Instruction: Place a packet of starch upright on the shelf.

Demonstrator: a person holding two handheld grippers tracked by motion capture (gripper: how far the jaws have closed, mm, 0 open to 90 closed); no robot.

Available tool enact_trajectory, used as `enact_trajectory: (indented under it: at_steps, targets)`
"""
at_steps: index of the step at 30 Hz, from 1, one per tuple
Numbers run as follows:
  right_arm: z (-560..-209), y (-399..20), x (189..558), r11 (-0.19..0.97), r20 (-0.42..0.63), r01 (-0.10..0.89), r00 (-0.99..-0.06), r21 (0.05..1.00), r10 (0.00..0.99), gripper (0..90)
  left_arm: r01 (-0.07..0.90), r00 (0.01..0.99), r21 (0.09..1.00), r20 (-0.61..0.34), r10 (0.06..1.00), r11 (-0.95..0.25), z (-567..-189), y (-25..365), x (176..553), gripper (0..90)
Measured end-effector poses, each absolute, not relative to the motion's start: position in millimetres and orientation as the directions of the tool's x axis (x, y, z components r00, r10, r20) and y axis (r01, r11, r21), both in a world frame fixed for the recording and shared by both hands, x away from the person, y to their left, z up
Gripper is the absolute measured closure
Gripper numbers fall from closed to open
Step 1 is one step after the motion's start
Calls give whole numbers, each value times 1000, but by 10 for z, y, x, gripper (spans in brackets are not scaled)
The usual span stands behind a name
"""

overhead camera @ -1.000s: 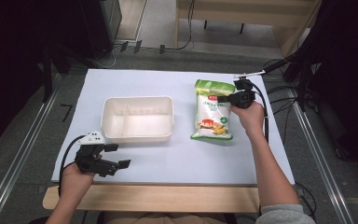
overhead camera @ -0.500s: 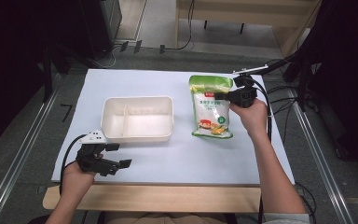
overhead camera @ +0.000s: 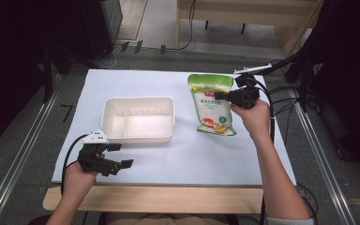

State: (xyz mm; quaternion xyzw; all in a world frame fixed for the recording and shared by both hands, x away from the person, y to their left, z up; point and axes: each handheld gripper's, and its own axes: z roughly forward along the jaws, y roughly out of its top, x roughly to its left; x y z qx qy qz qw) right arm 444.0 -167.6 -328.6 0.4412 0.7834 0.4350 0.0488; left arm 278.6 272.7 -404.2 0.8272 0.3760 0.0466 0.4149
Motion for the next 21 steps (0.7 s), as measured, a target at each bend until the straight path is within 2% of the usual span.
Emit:
enact_trajectory:
  at_steps: [3,14,21]
  targets:
    - [-3203,-1583,4442,260,266,635,-610,728,746,896,588,710,721,-241,662,-367,-4038,2730,2793,169]
    - [-2939,-1392,4501,255,311,632,-642,732,700,896,585,717,718,-242,654,-376,-4044,2694,2834,170]
    - [-2713,-1256,4517,274,283,611,-657,743,699,896,583,721,719,-242,650,-379,-4046,2672,2847,169]
